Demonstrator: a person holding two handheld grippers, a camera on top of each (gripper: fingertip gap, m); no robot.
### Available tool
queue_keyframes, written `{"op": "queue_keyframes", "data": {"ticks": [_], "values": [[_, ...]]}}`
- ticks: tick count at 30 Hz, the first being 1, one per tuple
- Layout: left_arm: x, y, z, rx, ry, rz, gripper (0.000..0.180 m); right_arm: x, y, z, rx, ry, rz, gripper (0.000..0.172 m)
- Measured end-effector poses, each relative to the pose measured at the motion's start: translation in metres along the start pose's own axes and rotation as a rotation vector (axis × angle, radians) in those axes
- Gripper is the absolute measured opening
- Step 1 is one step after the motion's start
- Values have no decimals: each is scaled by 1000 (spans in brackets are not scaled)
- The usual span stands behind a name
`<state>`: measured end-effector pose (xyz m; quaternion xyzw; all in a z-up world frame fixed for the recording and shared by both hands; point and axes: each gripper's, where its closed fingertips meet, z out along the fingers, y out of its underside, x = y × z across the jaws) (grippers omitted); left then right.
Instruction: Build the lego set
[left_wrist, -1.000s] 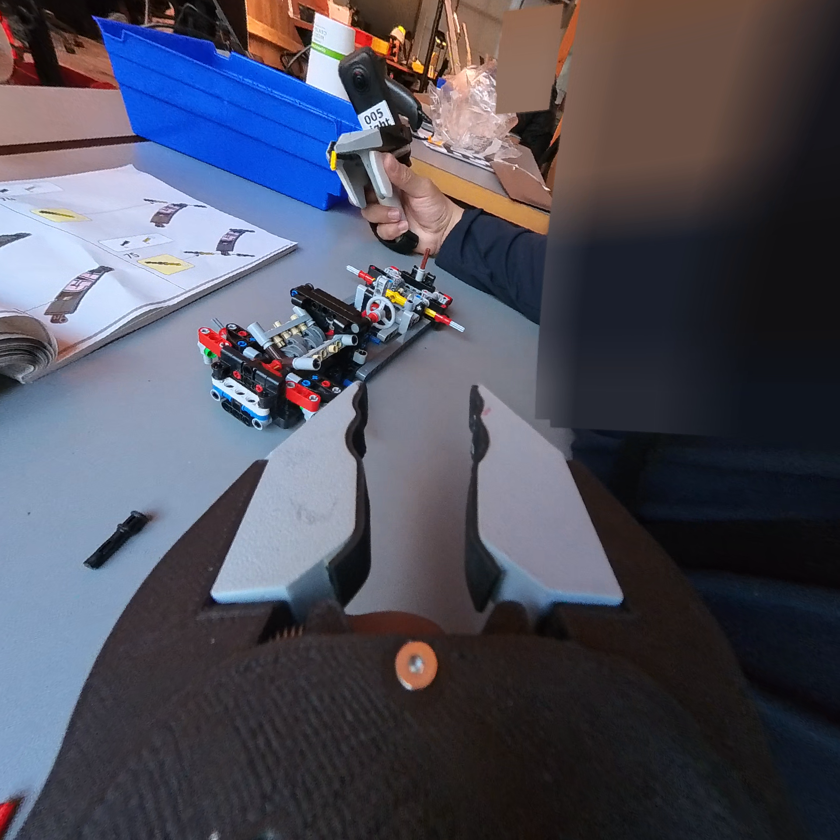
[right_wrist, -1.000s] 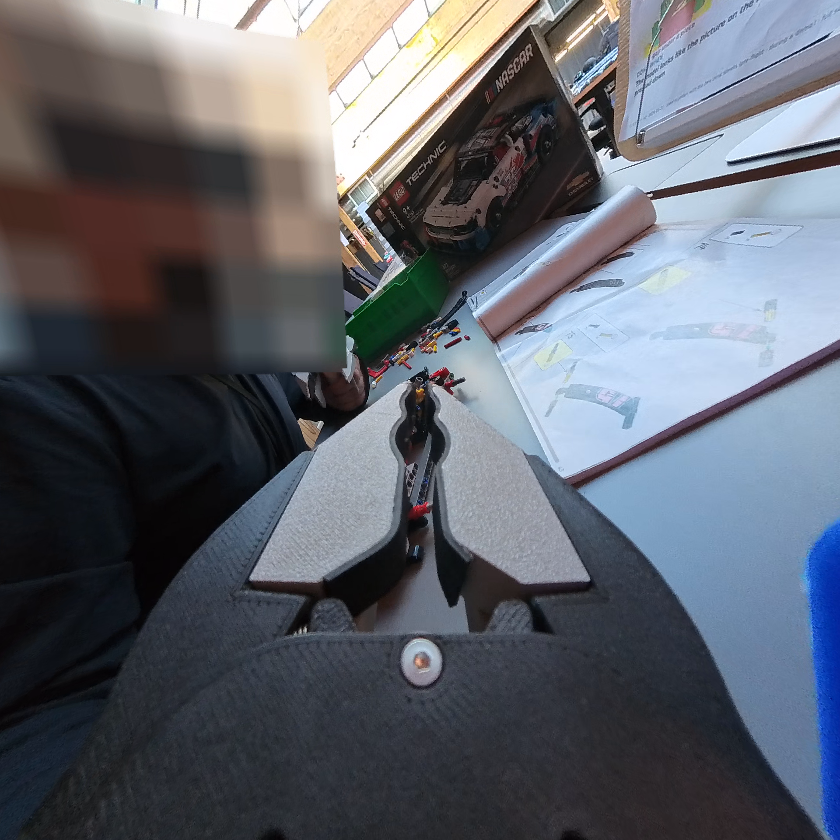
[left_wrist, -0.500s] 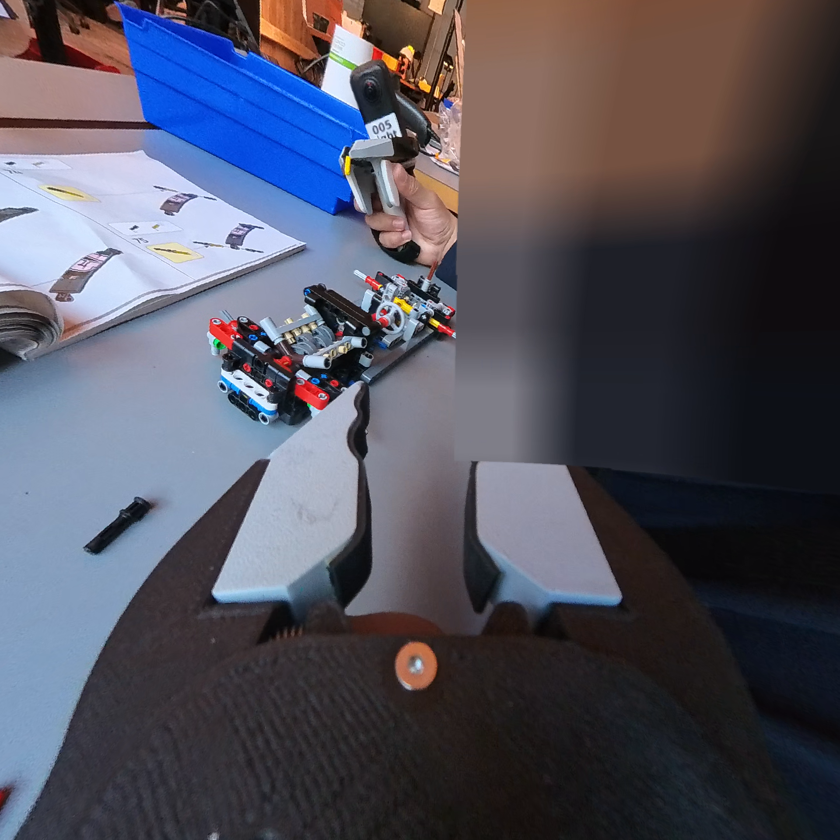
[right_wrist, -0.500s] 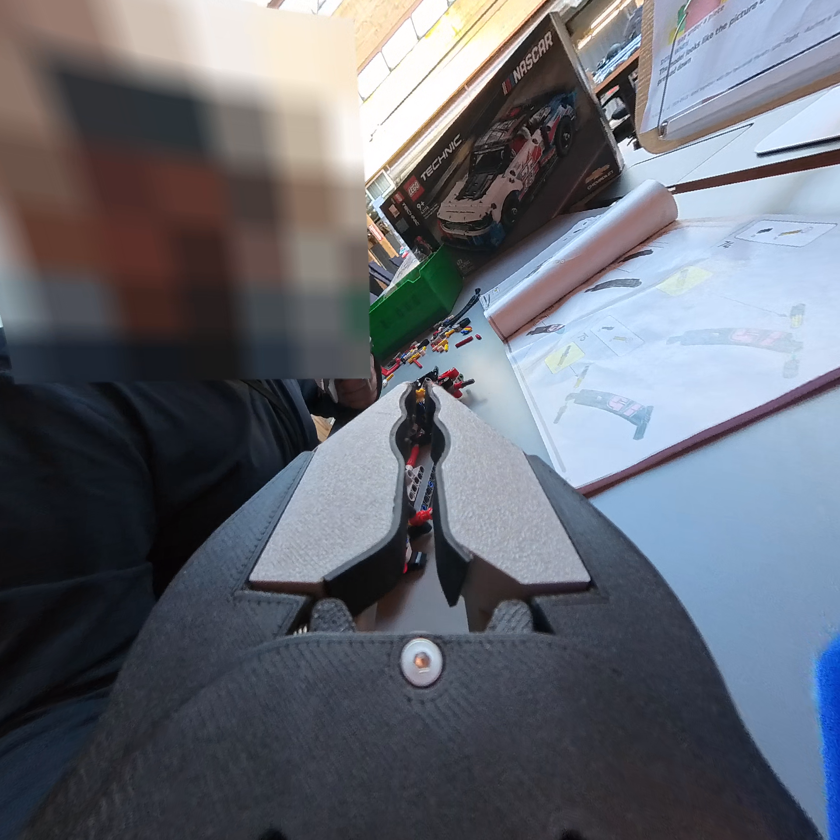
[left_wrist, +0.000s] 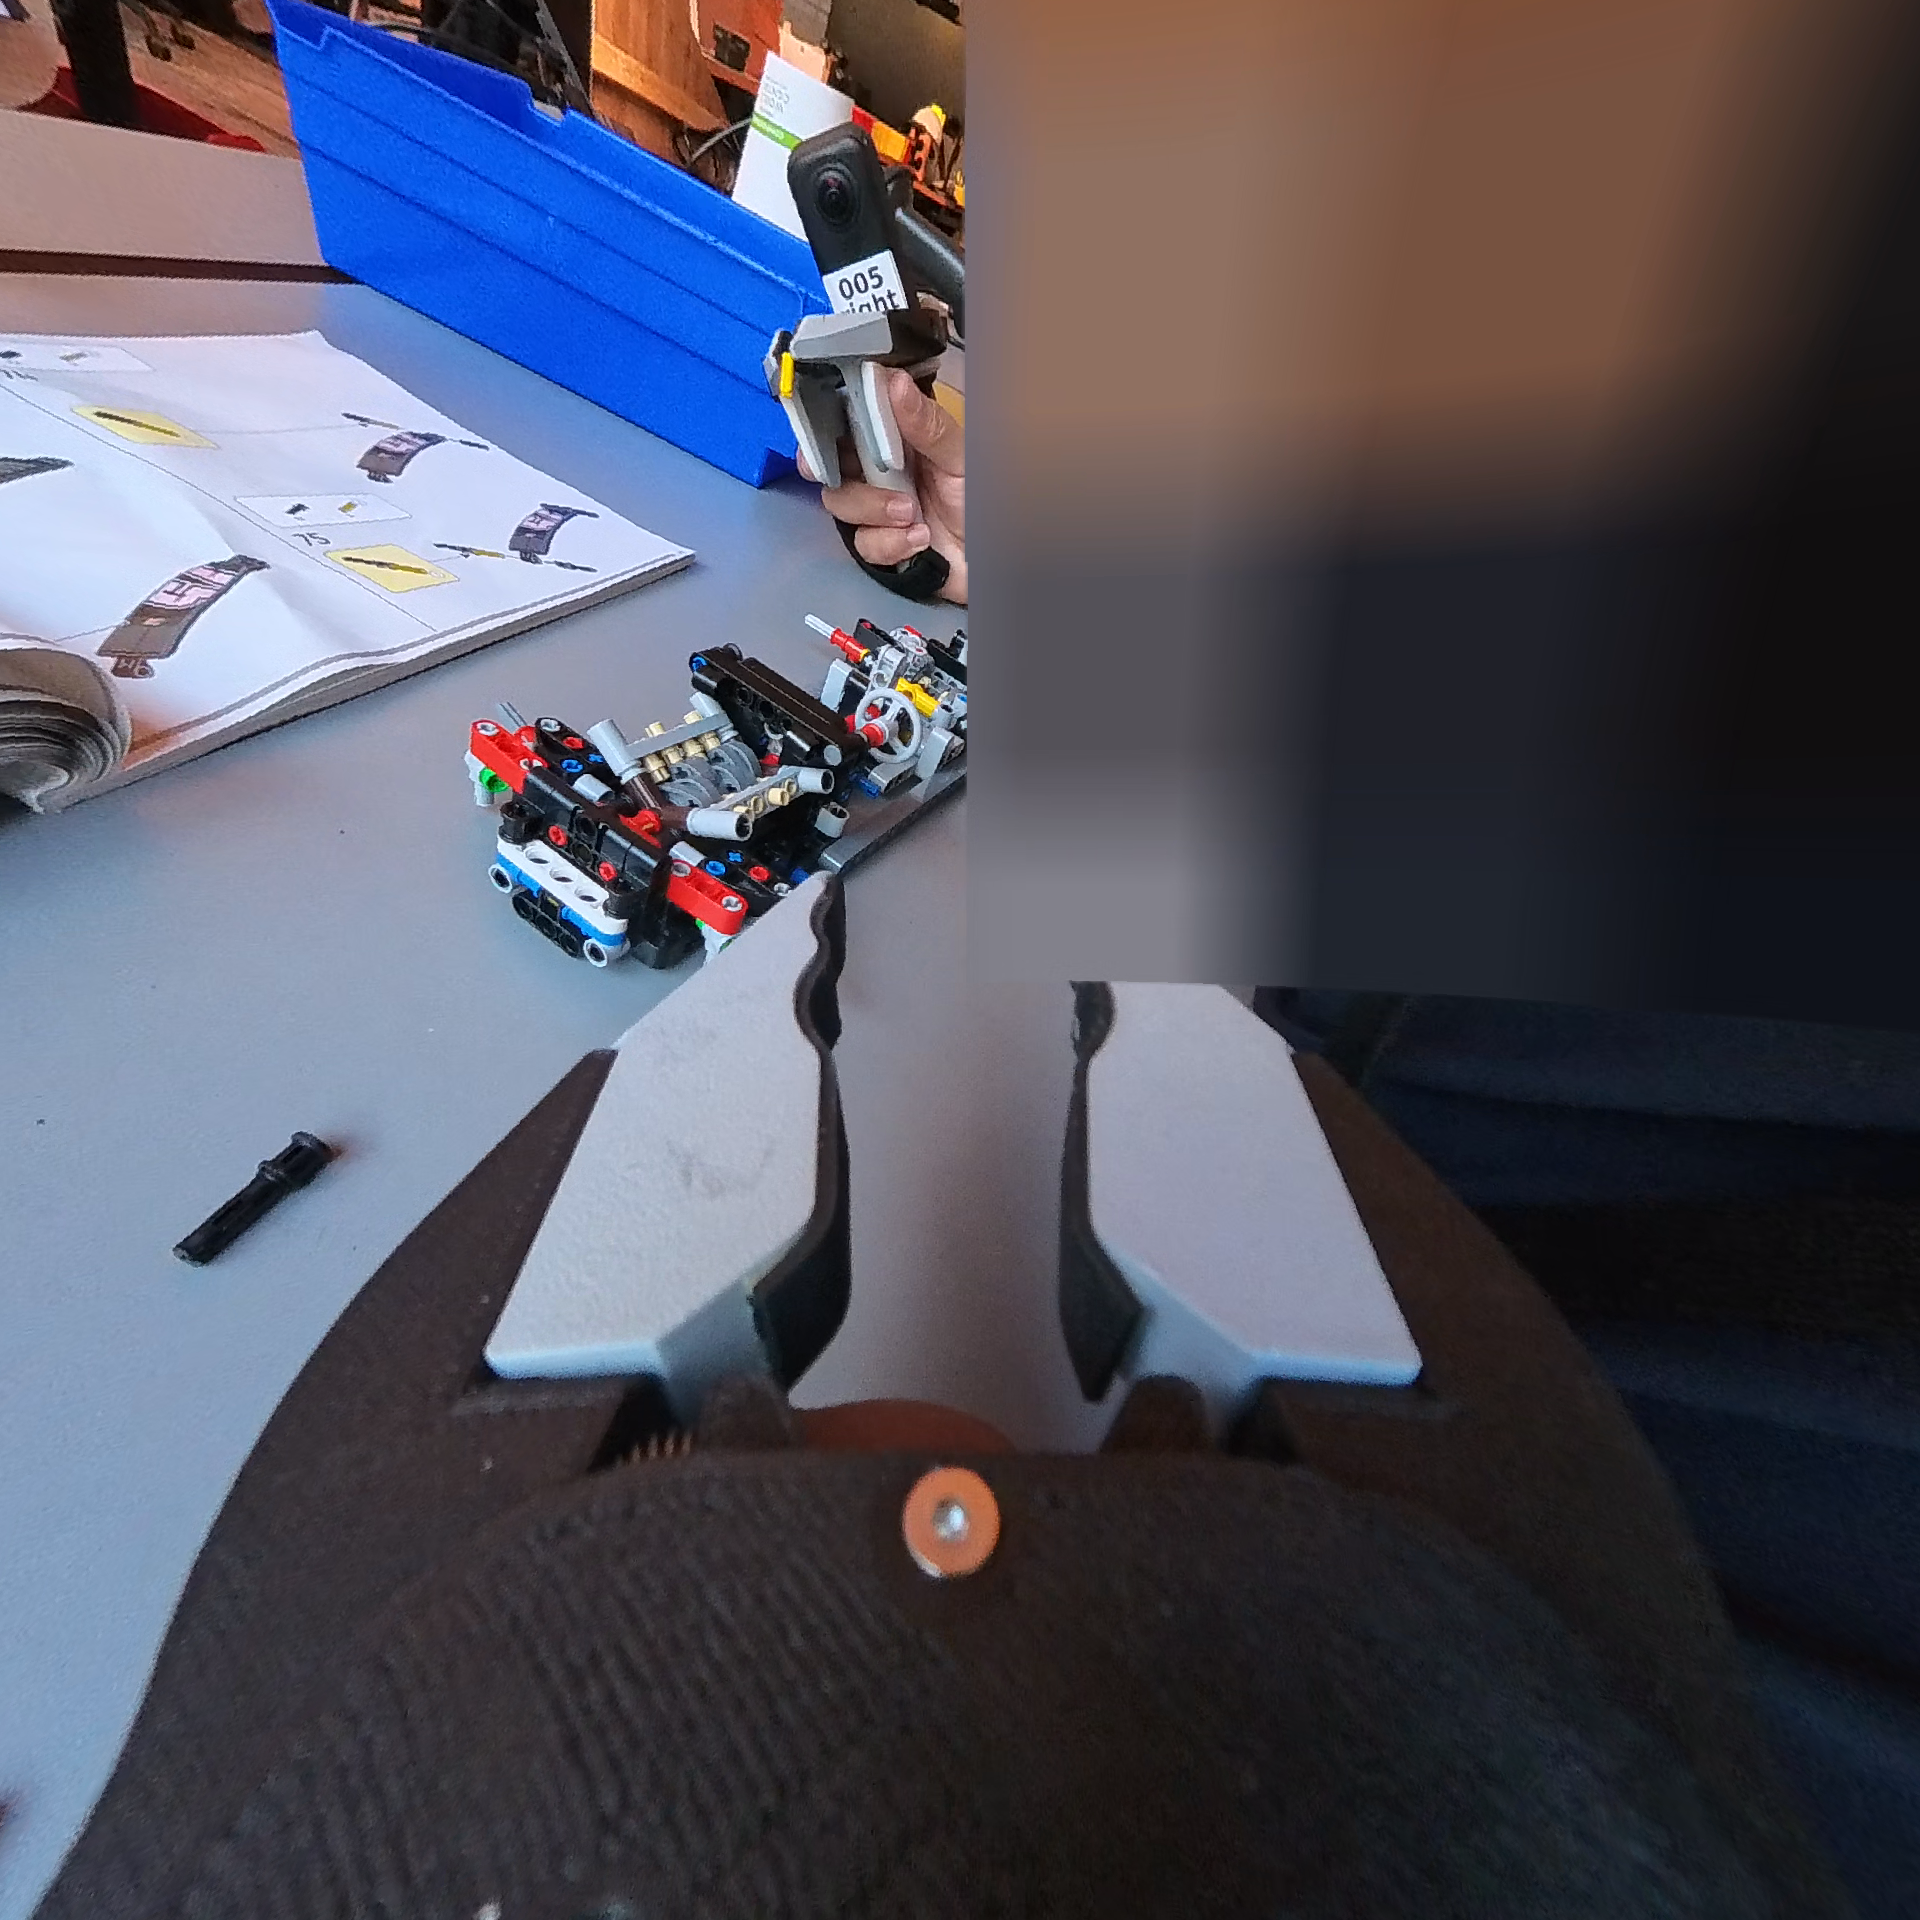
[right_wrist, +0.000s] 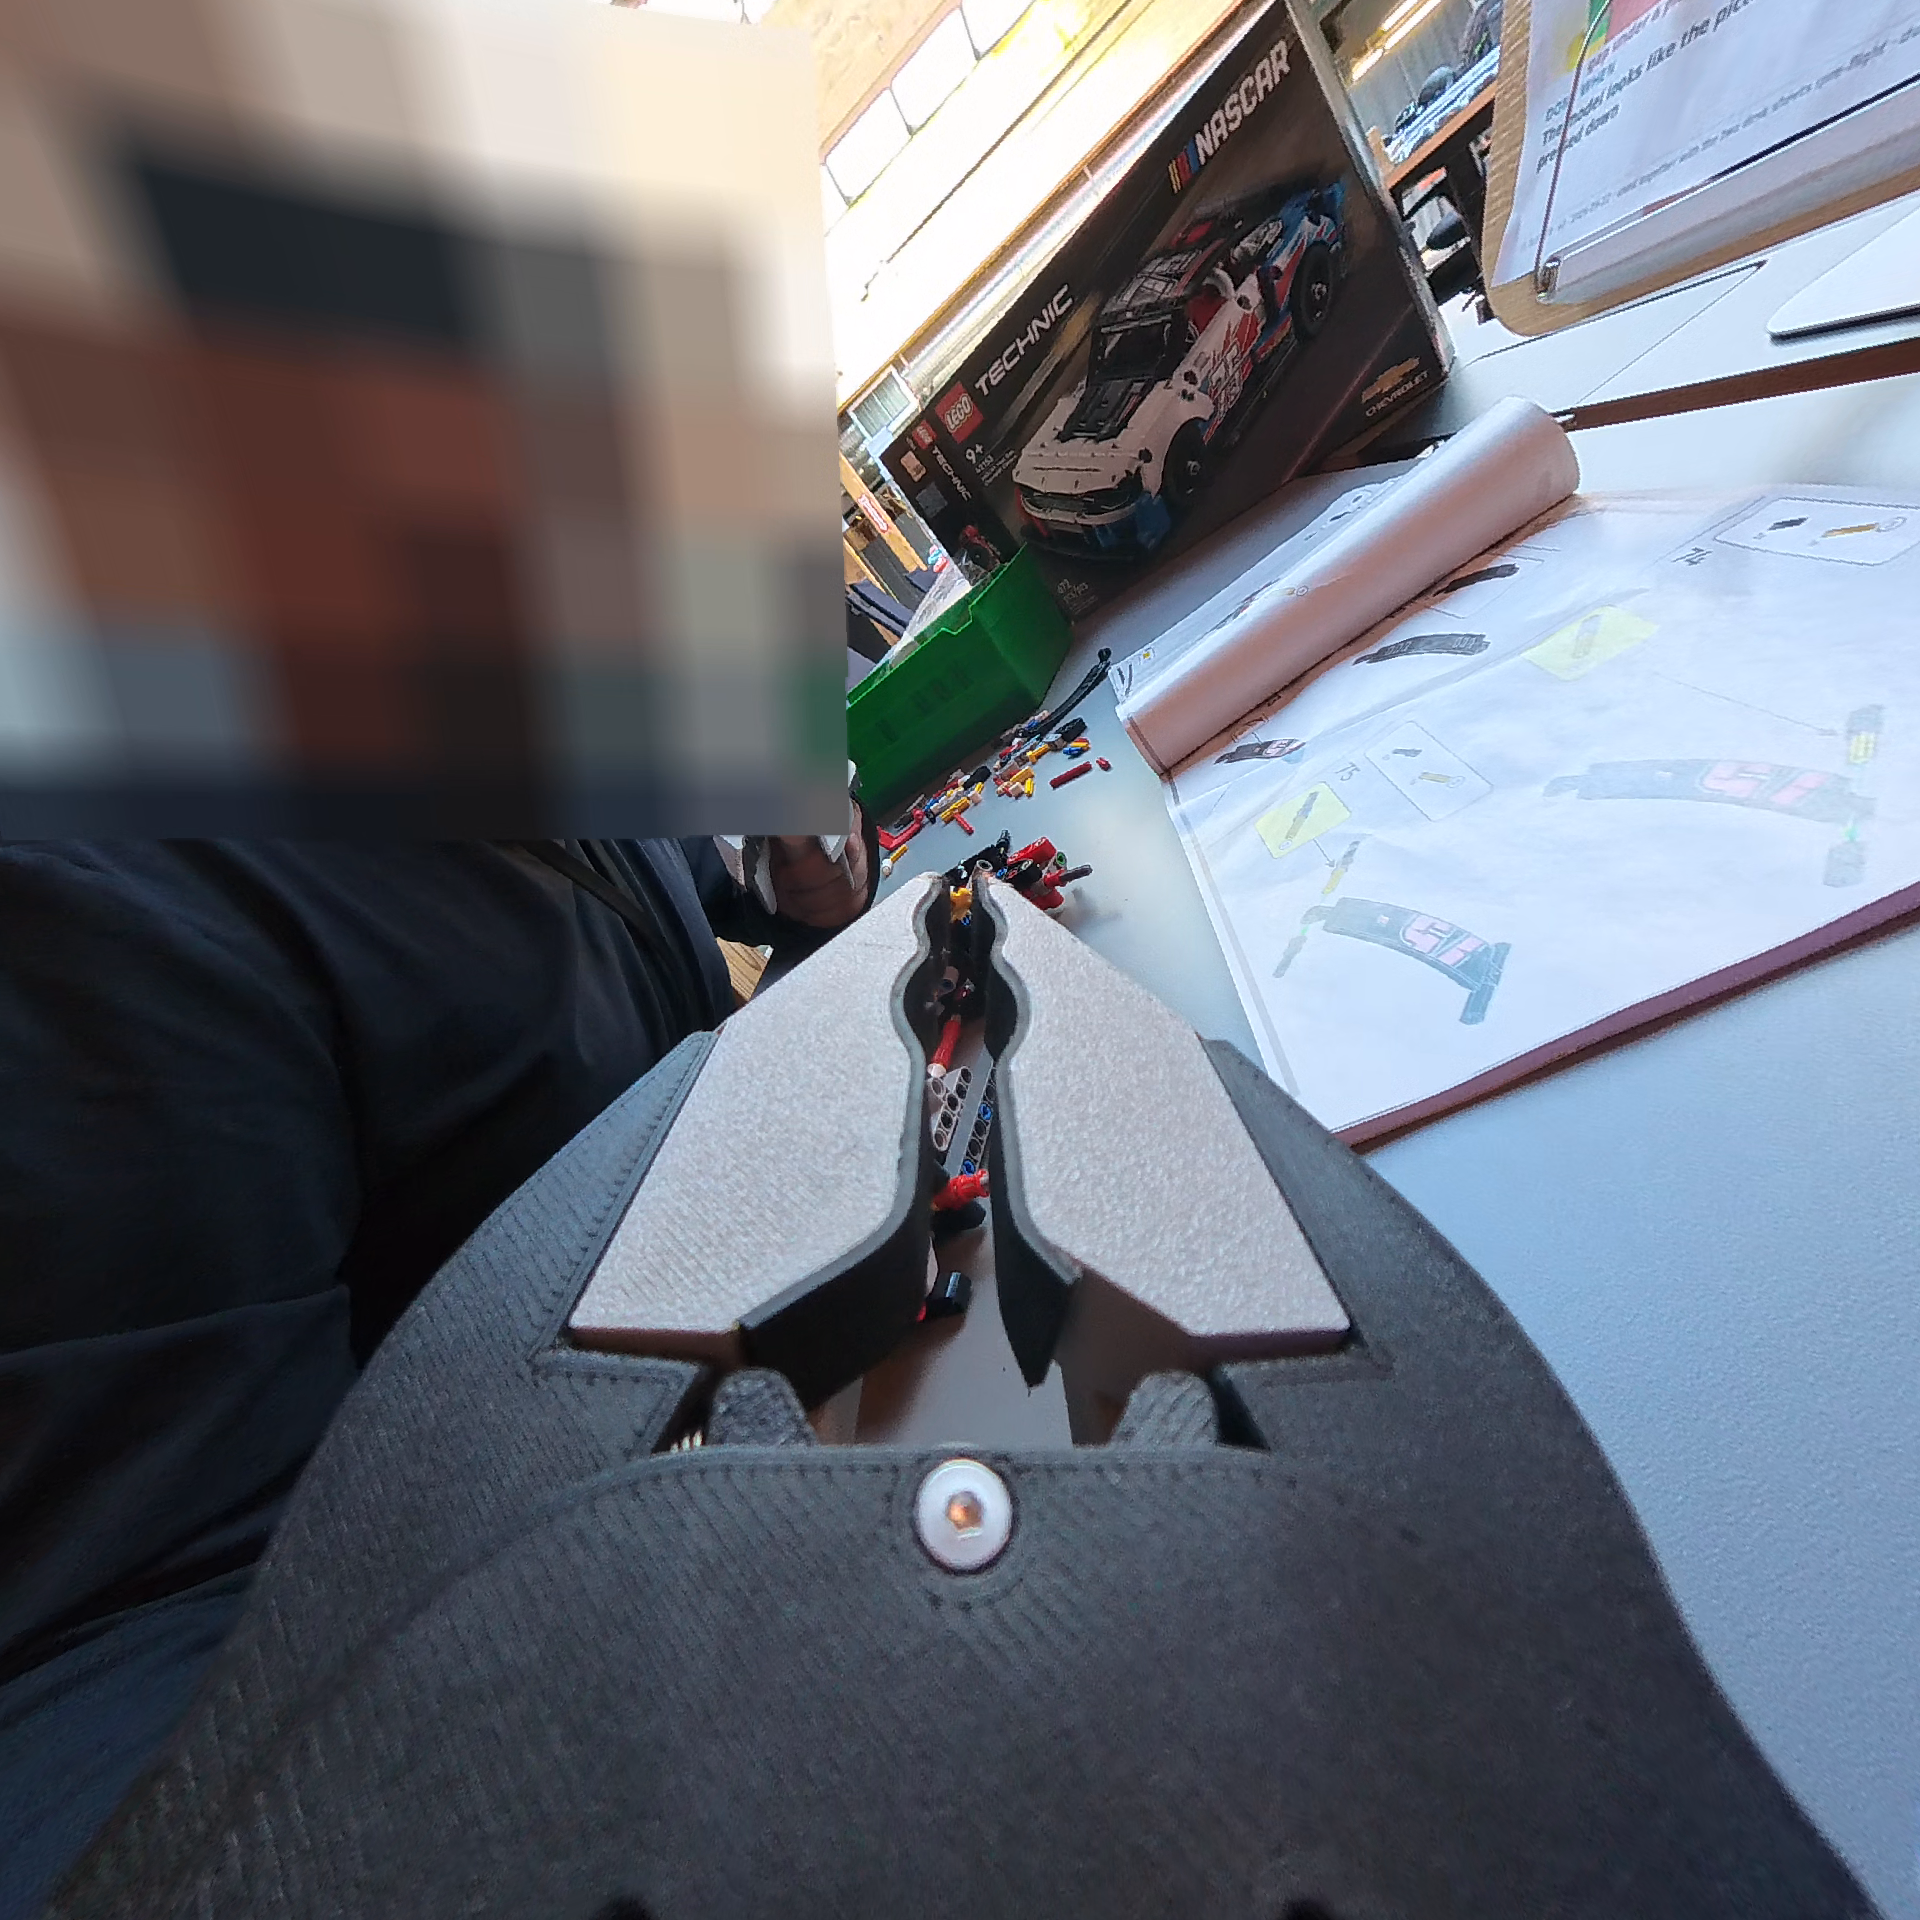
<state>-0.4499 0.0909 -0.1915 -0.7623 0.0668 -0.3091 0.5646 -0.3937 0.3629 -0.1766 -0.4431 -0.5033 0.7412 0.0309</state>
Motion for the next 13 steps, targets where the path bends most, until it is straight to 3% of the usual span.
{"op": "queue_keyframes", "data": {"ticks": [1,13], "values": [[0,0,0,0,1,-1,40,0,0,0,0,0,-1,0],[0,0,0,0,4,-12,40,0,0,1,-2,-2,0,0]]}}
